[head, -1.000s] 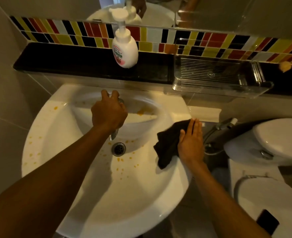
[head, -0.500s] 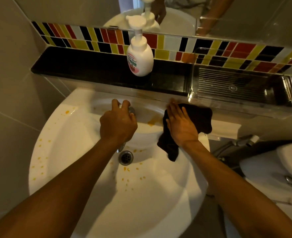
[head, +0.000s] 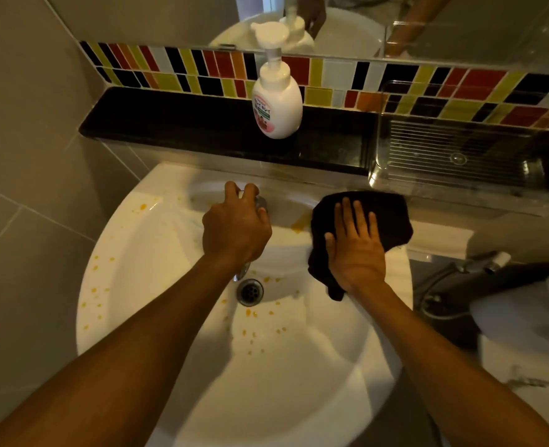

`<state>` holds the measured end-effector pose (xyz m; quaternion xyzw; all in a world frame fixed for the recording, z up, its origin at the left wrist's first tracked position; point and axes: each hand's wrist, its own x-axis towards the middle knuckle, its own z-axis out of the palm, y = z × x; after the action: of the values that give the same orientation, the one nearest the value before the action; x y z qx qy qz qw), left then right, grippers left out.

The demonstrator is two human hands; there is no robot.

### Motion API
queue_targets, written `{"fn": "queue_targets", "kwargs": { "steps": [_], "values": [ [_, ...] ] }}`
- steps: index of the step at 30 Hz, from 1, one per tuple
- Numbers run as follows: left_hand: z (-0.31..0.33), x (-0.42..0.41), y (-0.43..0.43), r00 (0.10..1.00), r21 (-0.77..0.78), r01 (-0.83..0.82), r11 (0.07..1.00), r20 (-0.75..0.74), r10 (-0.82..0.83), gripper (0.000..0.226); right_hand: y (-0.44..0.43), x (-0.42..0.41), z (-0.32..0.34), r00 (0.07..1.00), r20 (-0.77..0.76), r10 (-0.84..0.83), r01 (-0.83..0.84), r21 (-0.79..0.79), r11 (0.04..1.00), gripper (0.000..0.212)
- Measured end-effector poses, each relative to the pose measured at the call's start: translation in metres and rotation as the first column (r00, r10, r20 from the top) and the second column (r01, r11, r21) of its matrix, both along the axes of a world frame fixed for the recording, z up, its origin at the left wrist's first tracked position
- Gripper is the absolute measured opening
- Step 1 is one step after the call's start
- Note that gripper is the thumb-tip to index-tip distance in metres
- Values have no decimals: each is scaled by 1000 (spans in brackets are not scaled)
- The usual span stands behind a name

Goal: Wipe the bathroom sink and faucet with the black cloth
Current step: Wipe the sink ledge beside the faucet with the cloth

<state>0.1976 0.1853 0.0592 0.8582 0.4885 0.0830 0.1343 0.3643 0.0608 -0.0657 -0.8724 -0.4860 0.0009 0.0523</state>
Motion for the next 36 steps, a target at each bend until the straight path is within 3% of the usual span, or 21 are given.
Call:
{"fn": "queue_targets", "kwargs": {
  "steps": [3,5,9,16,22,27,29,31,33,36],
  "values": [
    [-3,0,0,1000,8,1,1000,17,-1,35,15,-20,-3,980,54,190,-185,-77,980,59],
    [-6,0,1,1000,18,-1,1000,23,1,35,34,-39,-2,965,-60,256,-257,-7,966,56],
    [-10,0,3,999,31,-12,999,51,11,32,63,-61,0,976,-132,172,-156,118,981,54],
    [-14,-1,4,999,52,-9,999,43,7,35,89,-106,-6,977,-205,-52,57,15,998,65],
    [-8,0,2,1000,56,-7,998,15,6,32,58,-82,3,966,-228,121,-93,127,987,56],
    [-5,0,1,1000,21,1,1000,10,-1,35,35,-43,12,981,-168,100,-97,25,995,44],
    [-2,0,1,1000,11,3,1000,9,-3,36,16,-26,12,976,-209,67,-51,80,996,42],
    [-1,0,0,1000,9,6,1000,8,-6,35,-4,-7,9,986,-162,42,-34,49,998,49],
    [0,-1,0,1000,8,9,1000,10,-10,35,-14,5,8,989,-143,-28,27,-7,1000,70],
    [-1,-1,1,1000,13,13,1000,14,-13,35,-9,6,8,953,-270,-138,163,69,984,79]
  ]
}}
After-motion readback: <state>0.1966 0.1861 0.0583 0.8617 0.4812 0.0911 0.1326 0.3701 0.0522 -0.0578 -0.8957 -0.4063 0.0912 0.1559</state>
